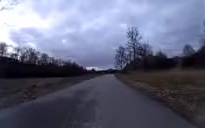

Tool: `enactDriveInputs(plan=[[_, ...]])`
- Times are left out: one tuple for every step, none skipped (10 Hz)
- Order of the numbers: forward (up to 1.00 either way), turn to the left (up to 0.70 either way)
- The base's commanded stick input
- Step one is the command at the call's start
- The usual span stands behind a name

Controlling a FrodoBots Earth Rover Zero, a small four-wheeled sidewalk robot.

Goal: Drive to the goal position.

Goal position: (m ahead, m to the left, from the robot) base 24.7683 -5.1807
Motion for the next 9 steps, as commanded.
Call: enactDriveInputs(plan=[[0.5, 0.0], [0.5, 0.0], [0.5, 0.0], [0.5, 0.0], [0.5, 0.0], [0.5, 0.0], [0.5, 0.0], [0.5, 0.0], [0.5, 0.0]])
